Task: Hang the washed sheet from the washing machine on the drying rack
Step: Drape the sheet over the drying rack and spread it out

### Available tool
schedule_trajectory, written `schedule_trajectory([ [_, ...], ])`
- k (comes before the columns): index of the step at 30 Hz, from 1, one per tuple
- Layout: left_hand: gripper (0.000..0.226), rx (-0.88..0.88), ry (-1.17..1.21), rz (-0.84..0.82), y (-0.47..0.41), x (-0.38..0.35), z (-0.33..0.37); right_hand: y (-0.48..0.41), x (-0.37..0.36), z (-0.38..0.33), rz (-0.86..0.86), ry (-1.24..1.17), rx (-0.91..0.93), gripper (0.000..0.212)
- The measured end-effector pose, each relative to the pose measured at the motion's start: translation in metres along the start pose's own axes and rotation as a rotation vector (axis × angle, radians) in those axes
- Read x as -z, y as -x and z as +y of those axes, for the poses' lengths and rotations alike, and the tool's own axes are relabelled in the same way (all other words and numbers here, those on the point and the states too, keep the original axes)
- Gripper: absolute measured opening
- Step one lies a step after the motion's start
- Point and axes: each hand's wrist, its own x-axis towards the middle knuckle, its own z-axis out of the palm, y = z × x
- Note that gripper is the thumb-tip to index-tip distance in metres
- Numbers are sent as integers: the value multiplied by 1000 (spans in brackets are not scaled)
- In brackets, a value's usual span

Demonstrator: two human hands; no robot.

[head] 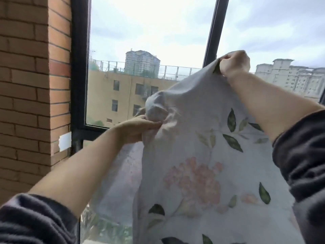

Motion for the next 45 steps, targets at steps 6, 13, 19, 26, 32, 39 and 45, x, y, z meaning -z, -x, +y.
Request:
schedule_trajectory([
  [6, 19, -397, 38, 643, -69, 48, 85, -54, -27, 23, -84, -66, 54, 29],
  [13, 42, 91, -449, 544, -132, 70, 40, -41, -72, 70, -1073, 254, 170, 41],
  [19, 20, 377, 3, 356, -138, 66, -78, -16, -57, 79, -1200, 358, 260, 36],
  [26, 48, 85, 342, 253, -96, 34, -119, 33, -20, 74, -970, 343, 455, 34],
  [32, 84, 106, 204, 297, -57, 24, -139, 82, 24, 75, -762, 722, 726, 35],
  [39, 30, 271, -224, 150, -3, -21, -176, 105, 23, 87, -600, 753, 737, 19],
  [45, 26, 21, 218, 542, -14, -28, -144, 108, 26, 99, -536, 667, 721, 15],
])
